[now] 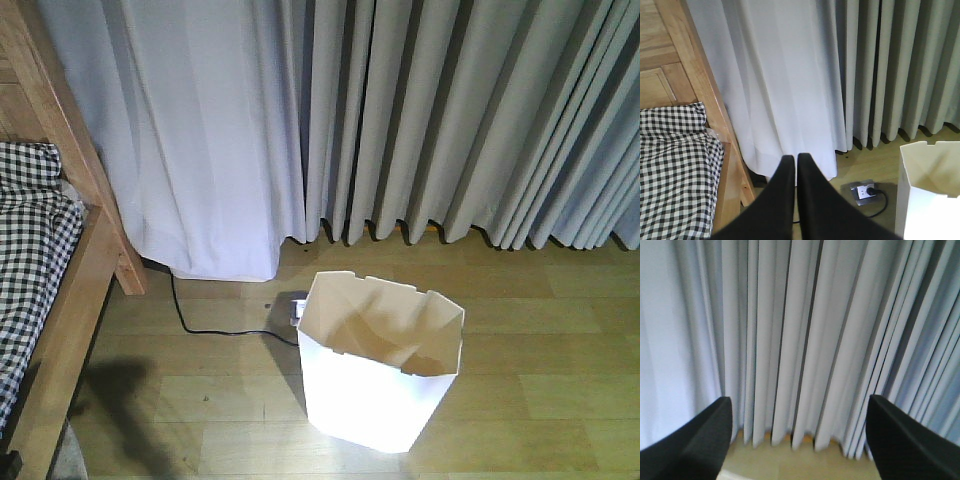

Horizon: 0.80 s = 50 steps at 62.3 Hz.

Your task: Move trash bin to bedside with robot

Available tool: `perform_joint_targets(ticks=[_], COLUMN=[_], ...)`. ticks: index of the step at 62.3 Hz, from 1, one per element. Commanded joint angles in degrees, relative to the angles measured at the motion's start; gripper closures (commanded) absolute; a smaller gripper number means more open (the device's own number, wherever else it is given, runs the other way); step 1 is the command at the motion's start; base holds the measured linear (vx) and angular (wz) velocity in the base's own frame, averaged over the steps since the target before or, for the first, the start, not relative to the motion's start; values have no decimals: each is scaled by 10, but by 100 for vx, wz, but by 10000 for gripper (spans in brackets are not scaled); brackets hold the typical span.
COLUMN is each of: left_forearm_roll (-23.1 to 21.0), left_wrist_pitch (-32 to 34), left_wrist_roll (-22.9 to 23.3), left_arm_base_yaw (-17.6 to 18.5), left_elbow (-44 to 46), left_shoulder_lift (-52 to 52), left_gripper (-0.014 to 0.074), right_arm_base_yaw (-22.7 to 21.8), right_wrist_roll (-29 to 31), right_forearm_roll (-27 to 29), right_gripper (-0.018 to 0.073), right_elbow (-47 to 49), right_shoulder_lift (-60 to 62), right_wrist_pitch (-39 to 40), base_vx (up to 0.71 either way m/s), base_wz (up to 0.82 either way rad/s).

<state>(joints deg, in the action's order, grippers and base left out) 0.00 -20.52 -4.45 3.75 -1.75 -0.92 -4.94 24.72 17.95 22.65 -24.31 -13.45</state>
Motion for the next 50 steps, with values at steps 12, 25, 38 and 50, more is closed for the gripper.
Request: perform_joint_targets(ticks=[12,25,38,50], left_forearm_roll=[0,0,0,0], left_wrist_pitch=[40,40,40,40], left_wrist_roll=[3,3,3,3], left_arm_base_yaw=[0,0,0,0], left_elbow=[-10,-10,-10,-10], left_shoulder_lift=[-12,-12,-12,-12], left_gripper=[603,603,603,603], right_arm_base_yaw=[-3,-3,-3,-3], right_wrist_roll=[0,0,0,0], right_forearm_roll=[56,81,78,79], right_gripper=[29,41,397,569], right_elbow=[-42,-42,-42,-42], right_shoulder_lift=[159,179,179,179], right_wrist_pitch=[-3,-12,-23,-25], base_vx=[0,0,0,0], base_wz=[0,0,0,0])
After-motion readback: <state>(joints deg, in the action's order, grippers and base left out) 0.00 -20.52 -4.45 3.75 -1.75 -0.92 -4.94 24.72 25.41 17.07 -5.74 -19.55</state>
